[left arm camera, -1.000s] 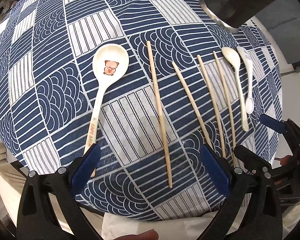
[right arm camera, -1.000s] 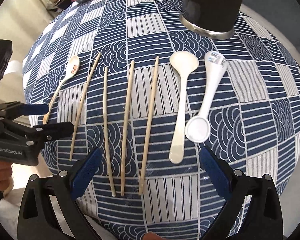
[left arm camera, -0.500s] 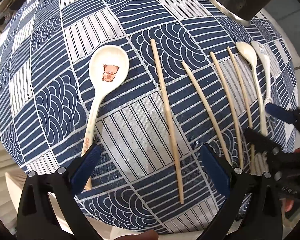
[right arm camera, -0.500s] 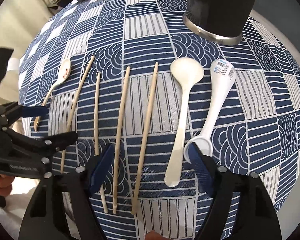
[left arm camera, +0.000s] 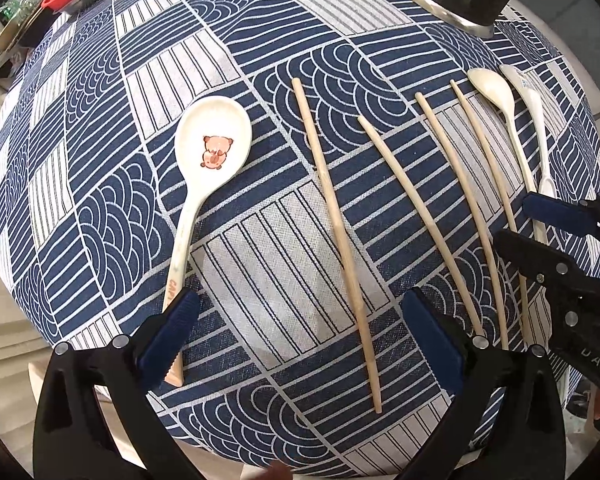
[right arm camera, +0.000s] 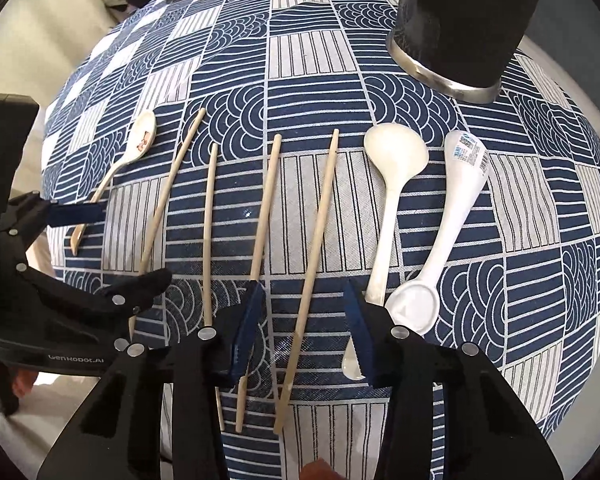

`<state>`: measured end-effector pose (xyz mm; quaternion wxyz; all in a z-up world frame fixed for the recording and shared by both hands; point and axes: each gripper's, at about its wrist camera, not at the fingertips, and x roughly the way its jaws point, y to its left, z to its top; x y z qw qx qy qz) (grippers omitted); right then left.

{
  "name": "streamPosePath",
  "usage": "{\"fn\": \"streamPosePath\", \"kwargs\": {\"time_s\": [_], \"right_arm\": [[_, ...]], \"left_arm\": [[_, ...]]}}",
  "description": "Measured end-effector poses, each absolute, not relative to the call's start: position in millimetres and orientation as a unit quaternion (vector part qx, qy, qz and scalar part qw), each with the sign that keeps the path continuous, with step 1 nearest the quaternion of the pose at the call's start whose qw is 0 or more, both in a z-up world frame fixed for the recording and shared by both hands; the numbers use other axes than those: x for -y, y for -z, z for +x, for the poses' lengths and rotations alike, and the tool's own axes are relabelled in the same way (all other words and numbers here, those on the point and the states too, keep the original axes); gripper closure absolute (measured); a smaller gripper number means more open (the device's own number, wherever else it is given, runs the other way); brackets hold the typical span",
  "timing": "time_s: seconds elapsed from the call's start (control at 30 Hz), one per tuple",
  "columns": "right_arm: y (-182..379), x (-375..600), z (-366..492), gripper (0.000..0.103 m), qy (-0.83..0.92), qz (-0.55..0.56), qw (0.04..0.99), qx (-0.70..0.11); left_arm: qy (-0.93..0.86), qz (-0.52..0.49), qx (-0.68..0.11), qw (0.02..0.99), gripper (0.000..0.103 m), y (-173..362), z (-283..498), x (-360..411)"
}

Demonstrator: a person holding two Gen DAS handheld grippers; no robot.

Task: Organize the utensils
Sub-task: 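Close the left gripper on a wooden chopstick while the right gripper grasps another chopstick, then lift both held chopsticks upright toward the black cup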

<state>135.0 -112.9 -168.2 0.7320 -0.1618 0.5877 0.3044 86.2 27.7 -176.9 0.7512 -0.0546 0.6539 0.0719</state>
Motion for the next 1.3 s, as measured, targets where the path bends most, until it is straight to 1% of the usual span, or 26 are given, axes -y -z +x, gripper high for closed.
{"fn": "streamPosePath", "kwargs": {"time_s": [0.07,0.1,0.13,0.23,0.3,0.37,0.4,0.43,0.47,0.5,0.53,0.57,0.6,0.77,0.8,1.0,1.17,1.3], "right_arm": [[166.8,112.8,136.2,0.067,-0.297,-0.166,0.735,-0.587],[166.5,113.1,136.2,0.074,-0.287,-0.168,0.740,-0.585],[165.5,116.3,136.0,0.088,-0.275,-0.172,0.744,-0.584],[164.5,125.5,139.8,0.098,-0.255,-0.156,0.752,-0.588],[165.6,126.5,141.7,0.098,-0.261,-0.151,0.748,-0.591],[166.3,126.4,142.0,0.098,-0.267,-0.151,0.748,-0.588],[166.0,126.6,141.6,0.098,-0.269,-0.151,0.748,-0.587],[166.3,127.6,141.0,0.098,-0.274,-0.145,0.747,-0.588],[166.1,131.1,141.8,0.098,-0.279,-0.134,0.744,-0.593],[166.9,134.1,142.8,0.099,-0.284,-0.121,0.739,-0.599],[166.1,137.0,142.0,0.099,-0.286,-0.117,0.738,-0.600],[165.9,138.2,141.7,0.099,-0.287,-0.117,0.737,-0.600],[166.0,138.3,139.5,0.099,-0.289,-0.117,0.737,-0.599],[155.9,145.4,136.3,0.099,-0.297,-0.108,0.741,-0.593],[152.5,145.8,136.1,0.099,-0.299,-0.107,0.742,-0.590],[130.0,158.2,135.6,0.099,-0.314,-0.087,0.753,-0.572],[111.2,164.8,135.0,0.099,-0.317,-0.082,0.770,-0.547],[93.2,173.3,133.0,0.099,-0.317,-0.082,0.786,-0.525]], "left_arm": [[-0.070,-0.052,-0.649,0.756,0.004,175.5,81.2,-26.9],[-0.068,-0.050,-0.647,0.758,0.004,175.2,79.4,-26.6],[-0.069,-0.051,-0.646,0.759,0.004,174.4,76.9,-26.9],[-0.071,-0.051,-0.636,0.767,0.004,171.1,69.0,-27.4],[-0.067,-0.047,-0.634,0.769,0.006,169.3,64.5,-26.9],[-0.065,-0.045,-0.631,0.771,0.012,166.1,60.2,-26.5],[-0.064,-0.044,-0.629,0.774,0.018,162.8,56.4,-26.9],[-0.063,-0.042,-0.623,0.778,0.035,159.0,53.0,-26.8],[-0.064,-0.042,-0.614,0.786,0.047,153.7,48.3,-27.3],[-0.063,-0.042,-0.611,0.788,0.069,149.9,44.0,-29.3],[-0.060,-0.042,-0.611,0.788,0.077,148.9,41.5,-29.5],[-0.059,-0.044,-0.611,0.788,0.081,148.1,39.0,-30.7],[-0.056,-0.051,-0.612,0.787,0.096,147.2,37.1,-32.5],[-0.039,-0.076,-0.618,0.781,0.097,145.1,30.9,-40.2],[-0.035,-0.081,-0.619,0.780,0.099,144.1,30.0,-42.7],[-0.025,-0.092,-0.626,0.774,0.099,138.9,15.4,-50.1],[-0.018,-0.088,-0.617,0.782,0.099,123.9,1.0,-50.1],[-0.019,-0.087,-0.608,0.789,0.099,114.9,6.7,-52.8]]}}
